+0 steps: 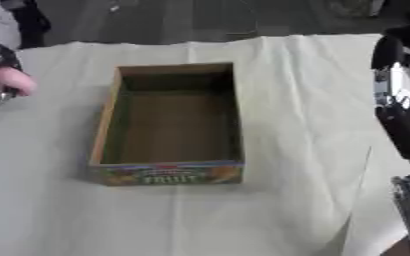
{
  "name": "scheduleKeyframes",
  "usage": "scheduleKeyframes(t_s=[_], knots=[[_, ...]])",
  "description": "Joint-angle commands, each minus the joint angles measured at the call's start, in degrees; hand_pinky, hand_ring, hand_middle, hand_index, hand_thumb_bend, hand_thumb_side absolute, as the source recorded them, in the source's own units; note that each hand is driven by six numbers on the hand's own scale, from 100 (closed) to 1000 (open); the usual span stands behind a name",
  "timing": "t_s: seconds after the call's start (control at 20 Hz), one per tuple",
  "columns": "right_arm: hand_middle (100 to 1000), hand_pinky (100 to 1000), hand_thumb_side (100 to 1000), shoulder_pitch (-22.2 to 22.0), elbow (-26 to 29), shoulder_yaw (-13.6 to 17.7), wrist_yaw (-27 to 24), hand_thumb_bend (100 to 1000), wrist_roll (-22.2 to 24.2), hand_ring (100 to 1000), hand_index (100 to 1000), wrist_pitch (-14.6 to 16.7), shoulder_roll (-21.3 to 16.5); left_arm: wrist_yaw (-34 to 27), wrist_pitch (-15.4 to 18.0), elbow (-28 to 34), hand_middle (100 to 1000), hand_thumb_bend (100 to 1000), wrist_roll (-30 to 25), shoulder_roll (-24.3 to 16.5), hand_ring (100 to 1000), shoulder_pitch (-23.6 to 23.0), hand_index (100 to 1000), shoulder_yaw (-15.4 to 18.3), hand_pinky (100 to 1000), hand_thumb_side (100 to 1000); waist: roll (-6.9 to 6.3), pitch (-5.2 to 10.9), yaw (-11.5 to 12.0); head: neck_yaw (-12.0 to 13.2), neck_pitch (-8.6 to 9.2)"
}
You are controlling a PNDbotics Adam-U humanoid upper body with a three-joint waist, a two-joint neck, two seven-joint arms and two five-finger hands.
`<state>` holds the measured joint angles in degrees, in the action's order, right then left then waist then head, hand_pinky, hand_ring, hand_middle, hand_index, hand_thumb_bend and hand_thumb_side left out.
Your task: Pick up objects on the table and place them in the box.
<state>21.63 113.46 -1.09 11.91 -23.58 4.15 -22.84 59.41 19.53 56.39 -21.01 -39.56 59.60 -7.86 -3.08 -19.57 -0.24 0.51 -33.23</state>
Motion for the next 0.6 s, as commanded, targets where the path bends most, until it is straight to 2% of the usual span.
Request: scheduleKeyframes(t_s=[0.05, 0.3, 0.6], knots=[[663, 699, 681, 0.25, 1.14, 0.55, -0.30, 285, 0.08, 774, 834, 0.09, -0.46, -2.92, -0.83, 4.76, 605, 100, -0.27, -3.18, 639, 1.27, 632, 0.29, 691, 152, 0.06, 1.81, 0.26, -0.11, -0.77], [664, 700, 679, 0.06, 1.14, 0.54, -0.31, 280, 0.24, 774, 835, 0.12, -0.23, -6.66, -1.74, 12.04, 602, 100, -1.60, -3.32, 634, 2.01, 632, -1.03, 692, 164, 0.07, 2.61, 0.55, -0.09, -1.38], [665, 700, 679, 0.01, 1.14, 0.52, -0.32, 279, 0.38, 774, 835, 0.20, 0.08, -11.15, -2.33, 18.05, 600, 100, -4.16, -1.40, 628, 3.30, 634, -3.08, 693, 168, 0.11, 3.38, 0.52, -0.31, -1.72]])
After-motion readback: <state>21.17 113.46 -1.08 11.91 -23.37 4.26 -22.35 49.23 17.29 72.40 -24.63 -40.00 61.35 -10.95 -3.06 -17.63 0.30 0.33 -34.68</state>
